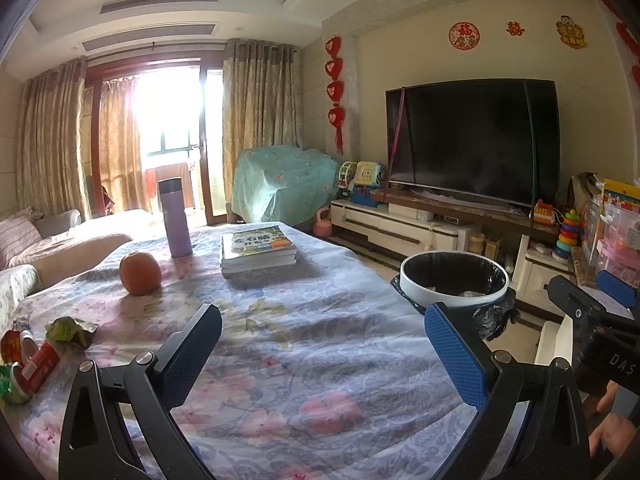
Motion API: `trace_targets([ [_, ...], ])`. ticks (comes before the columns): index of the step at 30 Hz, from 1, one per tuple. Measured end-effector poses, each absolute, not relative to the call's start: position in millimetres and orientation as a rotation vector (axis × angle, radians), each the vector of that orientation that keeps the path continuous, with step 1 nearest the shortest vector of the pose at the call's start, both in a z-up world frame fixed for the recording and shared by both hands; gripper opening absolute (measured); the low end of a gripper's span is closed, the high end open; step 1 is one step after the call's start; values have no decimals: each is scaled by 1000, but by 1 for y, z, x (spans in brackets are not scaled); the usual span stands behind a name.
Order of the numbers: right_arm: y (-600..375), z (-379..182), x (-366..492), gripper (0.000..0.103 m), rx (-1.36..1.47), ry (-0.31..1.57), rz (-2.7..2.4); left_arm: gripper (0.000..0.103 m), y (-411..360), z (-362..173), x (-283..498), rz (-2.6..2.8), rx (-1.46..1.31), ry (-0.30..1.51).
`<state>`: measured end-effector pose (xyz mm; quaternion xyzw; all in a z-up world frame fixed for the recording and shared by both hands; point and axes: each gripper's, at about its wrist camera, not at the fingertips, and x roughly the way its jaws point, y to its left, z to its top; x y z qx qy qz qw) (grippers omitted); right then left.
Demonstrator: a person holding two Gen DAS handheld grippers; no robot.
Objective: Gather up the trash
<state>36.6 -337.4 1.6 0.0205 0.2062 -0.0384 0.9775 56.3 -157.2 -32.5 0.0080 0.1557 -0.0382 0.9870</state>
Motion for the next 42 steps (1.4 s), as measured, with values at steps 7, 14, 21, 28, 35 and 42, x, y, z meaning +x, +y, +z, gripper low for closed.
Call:
trace_targets([
  [7,-338,1,36,103,41,415,-78,102,-157,-33,55,-80,15,314],
  [14,-333,4,36,103,39,409,-76,102,-157,-33,55,-81,15,310],
  [21,-331,6,37,103,40,408,-74,102,-156,-33,55,-83,15,311],
  [28,-328,8,36,103,42,406,-73,102,-157,-33,55,-84,16,312],
  [35,-327,8,36,103,42,405,-72,102,-156,-33,54,-89,17,313],
  [42,-328,8,36,103,44,407,-71,102,-155,-32,53,-91,18,316],
])
